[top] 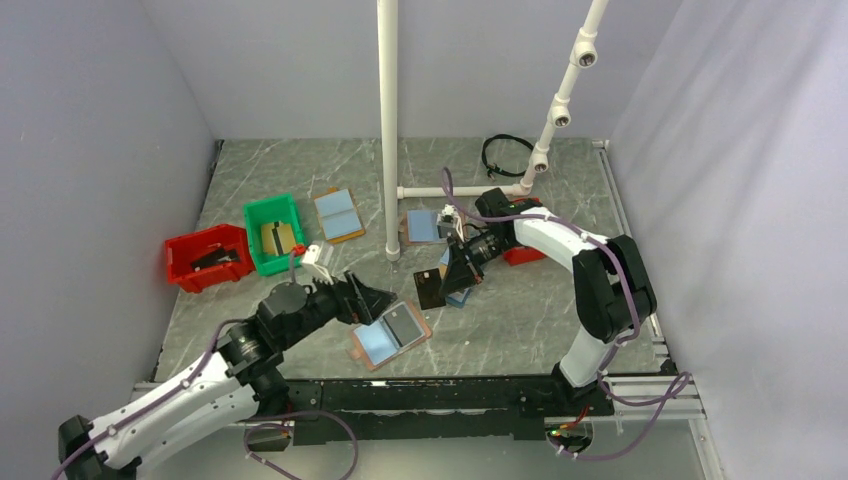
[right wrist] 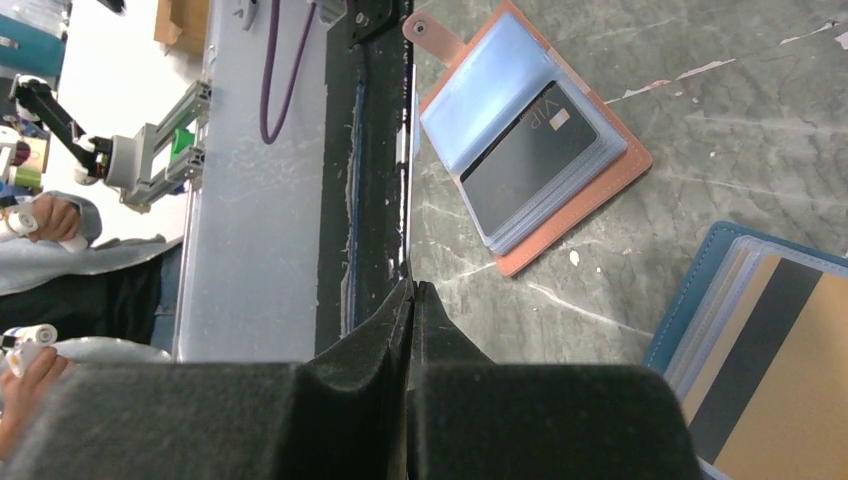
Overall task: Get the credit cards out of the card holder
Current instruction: Place the credit card in the storage box.
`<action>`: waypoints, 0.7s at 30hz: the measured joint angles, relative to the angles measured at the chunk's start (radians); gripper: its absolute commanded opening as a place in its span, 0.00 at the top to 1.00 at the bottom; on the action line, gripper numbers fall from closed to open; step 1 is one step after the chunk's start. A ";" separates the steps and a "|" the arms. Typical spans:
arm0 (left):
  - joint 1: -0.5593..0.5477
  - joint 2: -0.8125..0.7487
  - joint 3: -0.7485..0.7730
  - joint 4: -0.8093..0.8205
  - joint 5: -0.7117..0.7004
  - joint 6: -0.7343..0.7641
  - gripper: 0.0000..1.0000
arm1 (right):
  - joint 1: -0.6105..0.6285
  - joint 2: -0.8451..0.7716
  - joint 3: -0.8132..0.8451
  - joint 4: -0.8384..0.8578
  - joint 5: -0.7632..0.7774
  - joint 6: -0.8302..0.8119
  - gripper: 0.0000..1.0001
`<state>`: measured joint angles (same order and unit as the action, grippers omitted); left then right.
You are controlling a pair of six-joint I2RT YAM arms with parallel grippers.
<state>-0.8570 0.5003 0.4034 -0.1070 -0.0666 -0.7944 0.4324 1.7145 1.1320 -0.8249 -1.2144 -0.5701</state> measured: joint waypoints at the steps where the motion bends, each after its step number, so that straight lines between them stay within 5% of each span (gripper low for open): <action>1: 0.000 0.025 0.000 0.026 0.012 0.007 0.00 | -0.005 0.000 0.002 -0.013 -0.003 -0.014 1.00; 14: 0.000 0.372 0.030 0.256 0.166 0.028 0.02 | -0.034 -0.016 0.018 -0.116 -0.046 -0.114 1.00; 21: 0.000 0.465 0.030 0.378 0.206 0.027 0.15 | -0.046 -0.016 0.024 -0.149 -0.055 -0.153 1.00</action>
<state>-0.8566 0.9657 0.4332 0.2710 0.1394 -0.7677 0.3866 1.6981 1.1564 -0.9737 -1.2694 -0.7227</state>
